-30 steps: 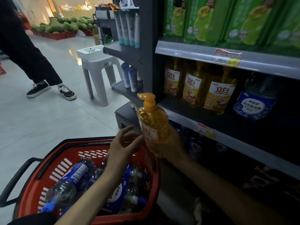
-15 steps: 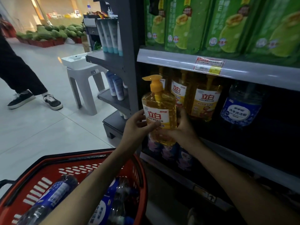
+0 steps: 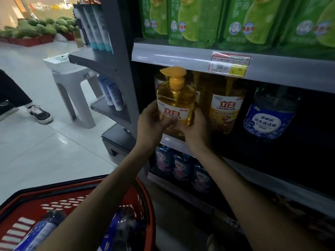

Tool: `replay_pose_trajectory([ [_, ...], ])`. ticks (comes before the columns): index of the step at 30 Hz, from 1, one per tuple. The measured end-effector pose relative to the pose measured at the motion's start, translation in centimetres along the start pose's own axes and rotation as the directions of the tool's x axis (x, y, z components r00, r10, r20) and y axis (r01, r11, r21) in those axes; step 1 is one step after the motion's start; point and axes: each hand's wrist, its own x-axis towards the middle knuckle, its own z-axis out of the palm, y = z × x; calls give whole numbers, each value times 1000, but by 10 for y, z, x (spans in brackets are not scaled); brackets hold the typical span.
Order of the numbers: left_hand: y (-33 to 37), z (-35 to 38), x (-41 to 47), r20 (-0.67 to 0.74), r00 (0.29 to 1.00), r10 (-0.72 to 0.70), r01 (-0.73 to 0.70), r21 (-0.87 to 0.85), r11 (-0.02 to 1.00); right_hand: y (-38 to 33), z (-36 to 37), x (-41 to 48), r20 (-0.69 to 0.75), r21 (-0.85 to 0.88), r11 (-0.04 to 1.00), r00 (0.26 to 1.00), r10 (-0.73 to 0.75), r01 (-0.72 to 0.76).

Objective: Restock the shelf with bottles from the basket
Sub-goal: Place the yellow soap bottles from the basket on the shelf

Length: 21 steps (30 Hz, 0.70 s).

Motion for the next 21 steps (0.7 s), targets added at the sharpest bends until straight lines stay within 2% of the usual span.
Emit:
replay_pose_trajectory([
  [5,-20,2,19,-21,1000,23,-23,21,1000,15,22,20,-121,-170,985,992,-27,6],
  [10,-34,1,29,-5,1000,13,-13,55,998,20,26,25,-73,-115,992,996,51,-59],
  [21,-44,6,38,-117,988,-105,109,23,994,23,46,31,-154,-98,992,986,66,-82],
])
